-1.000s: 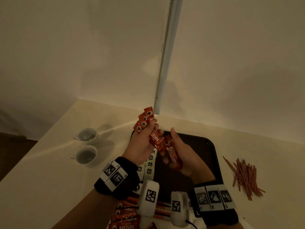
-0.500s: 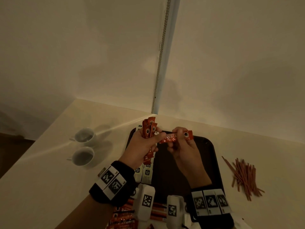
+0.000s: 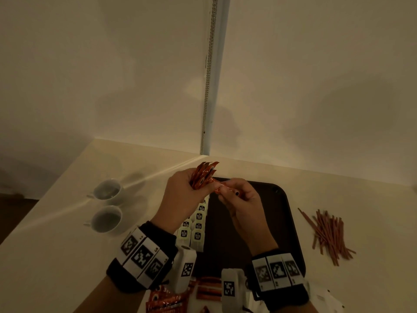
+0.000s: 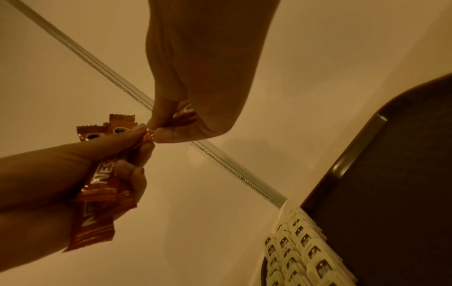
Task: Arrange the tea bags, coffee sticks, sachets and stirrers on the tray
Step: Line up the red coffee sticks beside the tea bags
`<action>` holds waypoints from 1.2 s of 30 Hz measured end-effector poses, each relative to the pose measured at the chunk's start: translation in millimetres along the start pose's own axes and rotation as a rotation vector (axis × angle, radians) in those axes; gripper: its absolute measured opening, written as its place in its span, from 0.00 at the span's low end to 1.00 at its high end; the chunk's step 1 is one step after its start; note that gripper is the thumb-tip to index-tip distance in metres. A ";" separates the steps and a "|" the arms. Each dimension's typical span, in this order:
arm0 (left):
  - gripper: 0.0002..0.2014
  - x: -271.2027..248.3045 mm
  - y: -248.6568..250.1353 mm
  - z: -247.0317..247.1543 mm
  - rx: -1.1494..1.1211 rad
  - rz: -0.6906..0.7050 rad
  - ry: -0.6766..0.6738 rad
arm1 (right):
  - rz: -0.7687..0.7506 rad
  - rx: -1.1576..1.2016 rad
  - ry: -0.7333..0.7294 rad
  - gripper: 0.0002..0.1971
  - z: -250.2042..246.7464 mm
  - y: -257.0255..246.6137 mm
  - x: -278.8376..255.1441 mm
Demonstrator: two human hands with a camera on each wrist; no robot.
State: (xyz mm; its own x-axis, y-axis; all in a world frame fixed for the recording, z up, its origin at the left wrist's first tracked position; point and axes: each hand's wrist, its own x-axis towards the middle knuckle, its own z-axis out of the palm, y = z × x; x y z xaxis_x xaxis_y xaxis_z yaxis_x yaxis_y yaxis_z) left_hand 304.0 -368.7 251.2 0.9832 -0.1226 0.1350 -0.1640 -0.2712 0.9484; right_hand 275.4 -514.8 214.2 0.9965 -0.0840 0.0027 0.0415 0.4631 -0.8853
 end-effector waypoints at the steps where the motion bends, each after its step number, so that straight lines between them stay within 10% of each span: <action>1: 0.06 -0.3 0.7 -0.3 0.002 0.004 -0.003 | -0.007 -0.007 0.011 0.25 -0.5 0.7 0.0; 8: 0.09 -1.2 -2.4 -0.4 0.005 0.017 0.021 | -0.043 -0.173 0.040 0.10 -5.8 -7.4 -0.7; 18: 0.05 4.6 -30.6 0.8 -0.147 -0.207 0.094 | 0.168 -0.296 -0.023 0.14 -27.4 -6.5 9.3; 26: 0.09 16.3 -69.5 -18.3 -0.718 -0.703 0.116 | 0.242 -0.429 0.422 0.10 -100.1 30.3 81.2; 36: 0.10 21.3 -84.9 -29.4 -0.673 -0.719 0.045 | 0.482 -0.738 0.548 0.09 -137.0 103.7 147.2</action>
State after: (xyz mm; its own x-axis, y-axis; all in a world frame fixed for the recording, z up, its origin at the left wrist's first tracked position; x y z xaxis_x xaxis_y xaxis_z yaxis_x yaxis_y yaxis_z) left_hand 341.2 -320.2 182.0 0.8355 -0.1006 -0.5402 0.5398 0.3345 0.7725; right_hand 416.3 -600.1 59.0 0.7176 -0.5086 -0.4759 -0.5923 -0.0860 -0.8011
